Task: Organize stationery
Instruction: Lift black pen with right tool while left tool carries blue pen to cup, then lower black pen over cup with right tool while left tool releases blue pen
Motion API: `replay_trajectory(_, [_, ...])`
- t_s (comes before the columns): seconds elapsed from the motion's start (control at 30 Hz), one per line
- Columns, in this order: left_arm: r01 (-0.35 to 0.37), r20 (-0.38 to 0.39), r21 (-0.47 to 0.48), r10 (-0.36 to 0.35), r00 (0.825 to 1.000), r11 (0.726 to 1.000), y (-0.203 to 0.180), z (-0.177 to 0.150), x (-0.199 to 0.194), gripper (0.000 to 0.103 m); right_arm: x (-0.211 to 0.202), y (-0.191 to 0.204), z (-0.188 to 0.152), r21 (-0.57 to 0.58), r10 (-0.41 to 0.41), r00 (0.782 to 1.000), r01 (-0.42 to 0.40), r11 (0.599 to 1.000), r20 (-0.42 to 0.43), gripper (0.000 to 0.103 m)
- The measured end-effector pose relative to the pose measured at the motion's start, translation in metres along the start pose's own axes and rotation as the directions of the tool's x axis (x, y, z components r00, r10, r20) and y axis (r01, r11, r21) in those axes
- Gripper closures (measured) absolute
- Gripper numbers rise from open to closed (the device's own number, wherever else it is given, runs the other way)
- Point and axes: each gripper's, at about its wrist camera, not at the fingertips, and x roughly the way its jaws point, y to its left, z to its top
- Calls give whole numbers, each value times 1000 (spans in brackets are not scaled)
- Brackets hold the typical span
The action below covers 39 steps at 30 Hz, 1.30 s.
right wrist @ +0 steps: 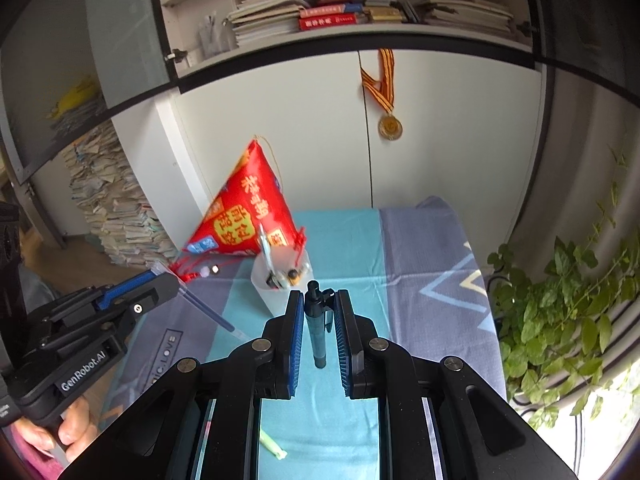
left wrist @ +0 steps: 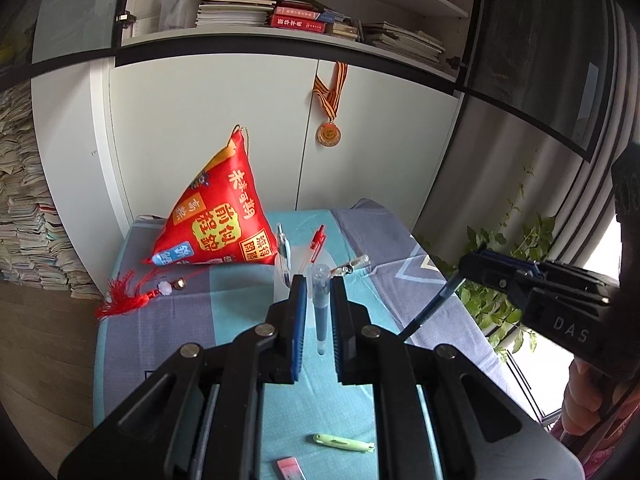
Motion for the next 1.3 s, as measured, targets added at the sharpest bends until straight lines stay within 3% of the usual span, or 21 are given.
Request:
replay_trajectory(0.33, [-25, 39, -7, 25, 999, 1000, 5, 15, -10, 93, -15, 22, 31, -57, 20, 996, -15, 998, 84, 86])
replay_trajectory(0.63, [-18, 117, 13, 16, 993, 1000, 1, 47, -24, 93, -17, 31, 59, -66, 43, 993, -36, 997, 114, 86])
replay_trajectory(0.87, [-37, 120, 37, 33, 992, 999, -6, 64, -10, 93, -5, 35, 76, -65, 38, 992, -31, 997, 116, 86])
replay_trajectory(0.97, [-39, 82, 28, 37, 996, 999, 2, 55, 2, 93, 5, 30, 77, -48, 38, 994, -33, 998, 100, 86])
replay_trajectory(1.1, [-43, -39, 6, 43, 998, 999, 22, 24, 36, 93, 12, 24, 74, -37, 37, 995, -33, 999, 88, 86])
replay_trajectory(1.23, [-58, -176, -80, 43, 983, 995, 51, -2, 80, 68, 19, 18, 72, -24, 31, 997, -29, 999, 76, 86])
replay_trajectory(1.3, [-80, -236, -133, 47, 971, 988, 68, -12, 101, 68, 21, 18, 72, -26, 28, 997, -26, 999, 73, 87])
